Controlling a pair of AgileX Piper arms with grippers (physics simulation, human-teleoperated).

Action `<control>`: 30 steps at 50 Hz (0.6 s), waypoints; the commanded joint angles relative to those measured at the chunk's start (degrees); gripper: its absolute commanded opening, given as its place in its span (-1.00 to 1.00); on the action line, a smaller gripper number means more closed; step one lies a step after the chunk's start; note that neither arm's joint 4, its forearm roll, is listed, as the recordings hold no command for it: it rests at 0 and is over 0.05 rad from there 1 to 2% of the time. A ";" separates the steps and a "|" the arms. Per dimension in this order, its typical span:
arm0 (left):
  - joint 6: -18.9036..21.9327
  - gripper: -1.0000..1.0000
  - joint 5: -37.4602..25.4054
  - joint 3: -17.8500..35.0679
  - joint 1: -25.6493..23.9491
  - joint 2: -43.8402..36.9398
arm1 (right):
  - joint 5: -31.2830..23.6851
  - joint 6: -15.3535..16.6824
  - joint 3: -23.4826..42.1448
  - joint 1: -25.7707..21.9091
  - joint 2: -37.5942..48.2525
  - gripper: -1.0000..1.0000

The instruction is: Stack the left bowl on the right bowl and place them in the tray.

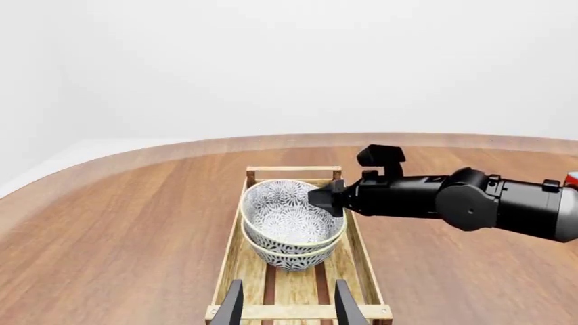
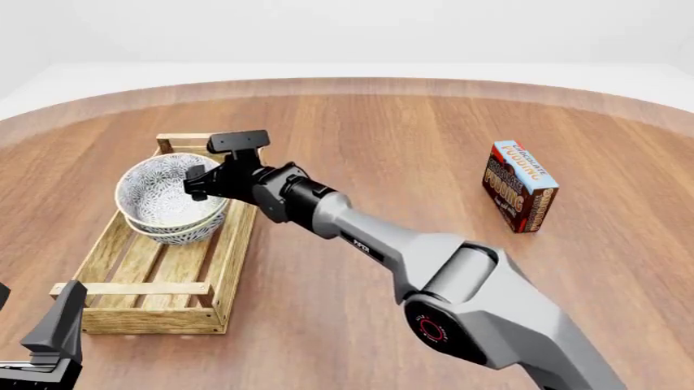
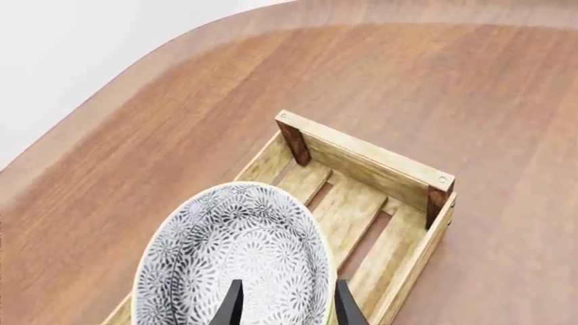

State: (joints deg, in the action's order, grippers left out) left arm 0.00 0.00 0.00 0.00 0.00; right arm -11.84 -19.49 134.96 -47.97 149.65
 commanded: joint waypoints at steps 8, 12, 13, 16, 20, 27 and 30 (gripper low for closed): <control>0.00 1.00 0.00 0.00 0.00 0.00 | -0.52 0.66 -0.39 0.60 -1.47 1.00; 0.00 1.00 0.00 0.00 0.00 0.00 | -0.88 1.41 -1.66 1.48 -3.59 1.00; 0.00 1.00 0.00 0.00 0.00 0.00 | -1.03 1.53 -1.67 1.77 -3.78 1.00; 0.00 1.00 0.00 0.00 0.00 0.00 | -0.97 1.90 -2.79 2.12 -5.08 1.00; 0.00 1.00 0.00 0.00 0.00 0.00 | -1.06 3.09 -4.36 2.67 -7.46 1.00; 0.00 1.00 0.00 0.00 0.00 0.00 | -0.35 4.60 -8.02 2.69 -12.35 1.00; 0.00 1.00 0.00 0.00 0.00 0.00 | 0.82 5.33 -11.56 2.45 -16.55 1.00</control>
State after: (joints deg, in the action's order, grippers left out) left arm 0.00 0.00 0.00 0.00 0.00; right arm -12.24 -16.07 128.92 -45.75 140.38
